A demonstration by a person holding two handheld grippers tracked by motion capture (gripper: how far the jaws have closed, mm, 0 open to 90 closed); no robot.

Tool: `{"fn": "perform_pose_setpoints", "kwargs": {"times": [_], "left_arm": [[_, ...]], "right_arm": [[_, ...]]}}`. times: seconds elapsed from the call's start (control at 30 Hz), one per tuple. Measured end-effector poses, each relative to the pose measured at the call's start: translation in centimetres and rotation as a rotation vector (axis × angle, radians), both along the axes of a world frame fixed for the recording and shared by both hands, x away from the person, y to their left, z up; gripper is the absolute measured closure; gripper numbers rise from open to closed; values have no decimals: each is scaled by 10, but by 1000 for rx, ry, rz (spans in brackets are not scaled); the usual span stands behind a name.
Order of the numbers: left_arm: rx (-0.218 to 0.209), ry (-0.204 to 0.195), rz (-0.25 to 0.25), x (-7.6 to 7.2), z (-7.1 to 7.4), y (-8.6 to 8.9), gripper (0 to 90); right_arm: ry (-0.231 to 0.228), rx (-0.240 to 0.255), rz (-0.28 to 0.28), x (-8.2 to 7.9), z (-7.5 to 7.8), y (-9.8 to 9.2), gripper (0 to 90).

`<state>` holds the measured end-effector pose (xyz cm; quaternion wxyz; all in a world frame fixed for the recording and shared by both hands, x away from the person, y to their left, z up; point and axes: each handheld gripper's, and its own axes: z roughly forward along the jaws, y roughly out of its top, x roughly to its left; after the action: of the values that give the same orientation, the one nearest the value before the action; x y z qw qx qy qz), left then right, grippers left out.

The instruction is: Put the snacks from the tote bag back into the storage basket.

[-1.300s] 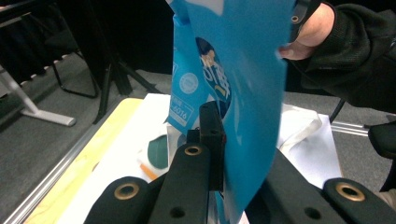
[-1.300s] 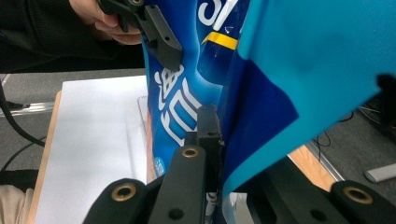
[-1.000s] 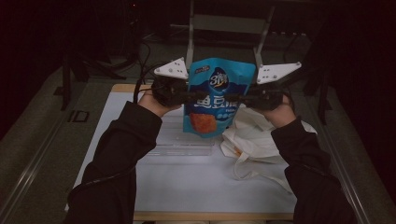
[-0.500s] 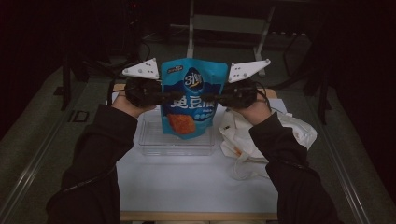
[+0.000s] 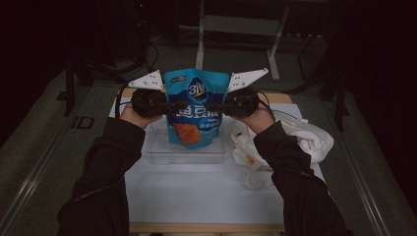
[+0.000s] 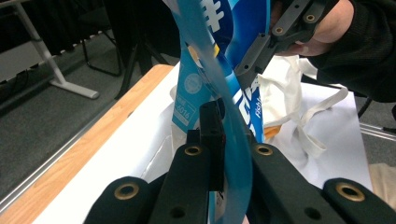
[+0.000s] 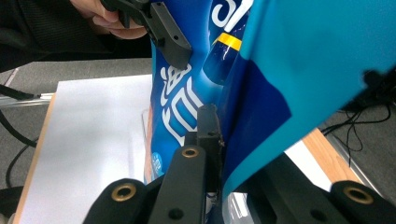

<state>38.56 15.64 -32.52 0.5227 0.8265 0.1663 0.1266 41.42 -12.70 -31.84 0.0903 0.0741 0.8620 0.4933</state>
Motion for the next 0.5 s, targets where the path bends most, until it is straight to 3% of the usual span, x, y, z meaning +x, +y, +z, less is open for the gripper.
{"fn": "perform_pose_setpoints", "kwargs": {"times": [0.5], "left_arm": [[0,30,18,19,-25,2,900]], "right_arm": [[17,-19,-23,15,-24,7,875]]}}
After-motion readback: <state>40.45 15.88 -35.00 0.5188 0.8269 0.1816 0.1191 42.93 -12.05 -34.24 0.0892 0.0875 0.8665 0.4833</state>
